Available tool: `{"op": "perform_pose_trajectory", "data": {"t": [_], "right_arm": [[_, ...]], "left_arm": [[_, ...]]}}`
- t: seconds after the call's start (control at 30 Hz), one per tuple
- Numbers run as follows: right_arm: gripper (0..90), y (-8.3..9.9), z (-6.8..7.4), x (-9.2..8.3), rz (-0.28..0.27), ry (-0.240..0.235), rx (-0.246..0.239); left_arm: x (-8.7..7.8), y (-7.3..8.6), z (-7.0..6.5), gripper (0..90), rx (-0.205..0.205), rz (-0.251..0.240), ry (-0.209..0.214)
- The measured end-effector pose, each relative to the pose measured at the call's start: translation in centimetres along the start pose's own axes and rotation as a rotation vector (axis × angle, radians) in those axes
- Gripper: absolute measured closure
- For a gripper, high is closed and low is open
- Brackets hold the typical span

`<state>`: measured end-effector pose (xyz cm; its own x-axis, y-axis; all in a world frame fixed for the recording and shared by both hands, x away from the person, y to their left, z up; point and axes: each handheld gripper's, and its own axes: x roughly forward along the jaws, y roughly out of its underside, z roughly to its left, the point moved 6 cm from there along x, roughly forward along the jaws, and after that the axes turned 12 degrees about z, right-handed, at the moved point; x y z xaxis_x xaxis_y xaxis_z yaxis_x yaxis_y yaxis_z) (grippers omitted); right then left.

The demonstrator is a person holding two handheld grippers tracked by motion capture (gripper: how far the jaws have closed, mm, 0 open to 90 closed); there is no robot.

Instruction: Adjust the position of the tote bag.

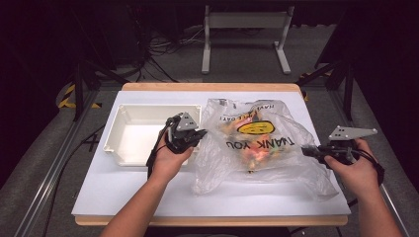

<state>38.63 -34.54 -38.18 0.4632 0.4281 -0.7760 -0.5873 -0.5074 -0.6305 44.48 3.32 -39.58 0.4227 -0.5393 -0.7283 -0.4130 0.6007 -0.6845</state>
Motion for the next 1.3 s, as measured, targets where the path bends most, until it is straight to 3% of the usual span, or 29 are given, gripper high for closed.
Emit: {"op": "perform_pose_trajectory", "data": {"t": [0.07,0.23,0.3,0.43,0.57,0.67,0.73,0.87,1.07,1.17,1.3], "right_arm": [[67.8,0.0,-0.2,0.1,-0.006,0.017,0.000],[32.8,-0.5,-0.5,0.3,-0.069,0.111,-0.036],[26.5,-0.9,-0.2,0.0,-0.104,0.144,-0.071],[24.9,-1.6,1.5,-1.2,-0.159,0.149,-0.122],[31.1,-1.9,4.0,-1.9,-0.189,0.133,-0.194],[45.6,-1.7,5.9,-2.0,-0.182,0.092,-0.239],[54.8,-1.3,7.2,-1.5,-0.150,0.023,-0.264],[69.7,-0.2,8.7,0.0,-0.030,-0.029,-0.306],[87.7,1.0,8.1,2.3,0.104,-0.035,-0.278],[89.1,1.4,7.5,3.6,0.174,0.012,-0.273],[87.2,1.8,6.7,4.9,0.225,0.047,-0.251]], "left_arm": [[0.1,0.2,0.0,87.9,-0.004,0.007,0.005],[-0.1,0.4,-0.1,85.5,0.001,0.011,-0.001],[-0.2,0.4,-0.1,86.4,-0.002,0.011,-0.003],[0.0,0.4,-0.2,87.5,-0.008,0.016,-0.004],[0.1,0.3,-0.2,87.7,-0.005,0.015,-0.009],[0.1,0.2,-0.2,87.8,-0.006,0.016,-0.013],[0.3,0.3,-0.3,87.3,-0.015,0.016,-0.005],[0.4,0.4,-0.2,87.5,-0.027,0.017,0.000],[0.3,0.4,0.0,87.5,-0.032,0.013,-0.003],[0.2,0.5,0.2,87.6,-0.035,0.012,-0.009],[0.2,0.5,0.3,87.5,-0.049,0.007,-0.007]]}}
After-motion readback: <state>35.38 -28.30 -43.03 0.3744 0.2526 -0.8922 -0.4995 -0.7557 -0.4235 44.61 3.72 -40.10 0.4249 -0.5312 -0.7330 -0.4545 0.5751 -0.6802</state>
